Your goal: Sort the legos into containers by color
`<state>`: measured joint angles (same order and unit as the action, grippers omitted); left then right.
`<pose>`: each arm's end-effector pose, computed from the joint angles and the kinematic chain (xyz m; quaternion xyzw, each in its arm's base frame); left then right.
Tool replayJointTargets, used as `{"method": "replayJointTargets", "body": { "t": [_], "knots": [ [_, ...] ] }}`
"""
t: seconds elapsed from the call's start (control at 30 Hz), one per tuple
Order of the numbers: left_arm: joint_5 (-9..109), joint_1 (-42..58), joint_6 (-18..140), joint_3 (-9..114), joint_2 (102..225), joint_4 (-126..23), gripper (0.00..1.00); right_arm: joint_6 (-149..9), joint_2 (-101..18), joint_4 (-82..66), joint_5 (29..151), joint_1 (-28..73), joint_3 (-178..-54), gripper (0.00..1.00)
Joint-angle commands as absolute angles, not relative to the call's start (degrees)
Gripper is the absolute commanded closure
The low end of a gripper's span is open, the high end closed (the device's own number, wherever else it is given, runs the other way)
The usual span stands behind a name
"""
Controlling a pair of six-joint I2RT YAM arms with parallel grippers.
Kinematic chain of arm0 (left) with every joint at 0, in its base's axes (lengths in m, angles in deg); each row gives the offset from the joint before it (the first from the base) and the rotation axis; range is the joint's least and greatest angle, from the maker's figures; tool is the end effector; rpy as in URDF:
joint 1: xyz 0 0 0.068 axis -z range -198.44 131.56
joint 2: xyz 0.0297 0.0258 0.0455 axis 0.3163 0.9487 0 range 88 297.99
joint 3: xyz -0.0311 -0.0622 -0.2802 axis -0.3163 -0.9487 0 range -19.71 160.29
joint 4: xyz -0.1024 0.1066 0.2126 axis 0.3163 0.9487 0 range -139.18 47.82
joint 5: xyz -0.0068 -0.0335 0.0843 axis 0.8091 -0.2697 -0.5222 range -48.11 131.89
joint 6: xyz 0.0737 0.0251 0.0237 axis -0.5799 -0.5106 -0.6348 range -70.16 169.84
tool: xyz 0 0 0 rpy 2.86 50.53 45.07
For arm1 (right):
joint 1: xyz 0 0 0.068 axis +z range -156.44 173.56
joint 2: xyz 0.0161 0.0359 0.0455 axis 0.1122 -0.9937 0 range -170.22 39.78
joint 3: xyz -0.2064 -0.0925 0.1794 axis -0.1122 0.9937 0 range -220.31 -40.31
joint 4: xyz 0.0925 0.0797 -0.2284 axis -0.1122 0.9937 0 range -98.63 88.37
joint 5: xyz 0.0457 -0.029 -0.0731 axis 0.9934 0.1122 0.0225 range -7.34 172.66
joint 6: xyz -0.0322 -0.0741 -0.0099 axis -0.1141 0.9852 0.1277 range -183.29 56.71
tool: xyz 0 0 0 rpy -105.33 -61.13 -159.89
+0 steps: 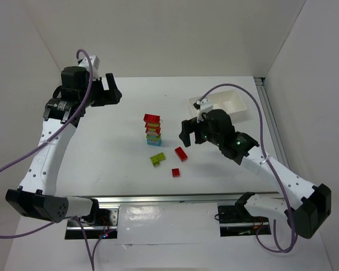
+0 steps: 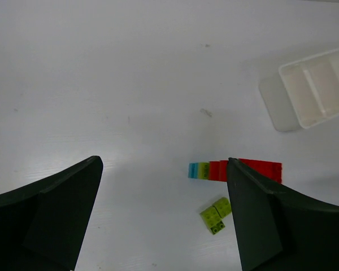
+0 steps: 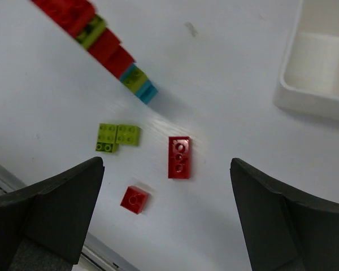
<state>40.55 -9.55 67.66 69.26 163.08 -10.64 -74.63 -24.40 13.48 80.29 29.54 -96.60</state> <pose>0.2968 -0.0449 0.4405 -0.0719 0.8387 -0.1150 0.5275 0.2214 0.1571 0.3198 -0.1747 0.8481 0.1841 0.4651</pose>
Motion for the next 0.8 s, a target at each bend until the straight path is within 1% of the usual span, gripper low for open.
{"method": "replayJointTargets", "body": {
  "t": [0.0,0.07,0.2,0.37,0.4,0.5,0.6,0.77],
  "knots": [
    [53.83,-10.97,65.66,72.14,162.79,-11.3,0.0,-64.63,-22.27,1.14,84.35,34.58,-94.71,0.0],
    [57.44,-11.67,65.13,72.67,162.79,-11.3,0.0,-60.76,-25.68,1.13,83.11,36.61,-96.54,0.0],
    [59.47,-12.2,64.6,73.19,162.79,-11.3,0.0,-53.73,-32.1,2.01,83.53,40.05,-99.54,0.0],
    [58.95,-12.2,64.07,73.19,162.26,-11.3,0.0,-48.1,-35.19,-9.83,85.91,40.05,-95.51,0.0],
    [58.42,-12.2,64.07,73.19,162.26,-11.3,0.0,-47.57,-35.8,-15.42,86.87,39.36,-93.15,0.0],
    [58.42,-12.2,63.55,72.67,161.74,-11.3,0.0,-47.04,-38.61,-22.4,90.82,37.16,-91.28,0.0],
    [57.89,-12.72,63.55,72.14,161.21,-11.3,0.0,-47.03,-43.7,-23.13,96.17,33.91,-93.82,0.0],
    [58.51,-12.72,63.55,71.61,161.21,-11.3,0.0,-47.65,-50.12,-25.68,101.28,31.71,-97.08,0.0]
  ]
}}
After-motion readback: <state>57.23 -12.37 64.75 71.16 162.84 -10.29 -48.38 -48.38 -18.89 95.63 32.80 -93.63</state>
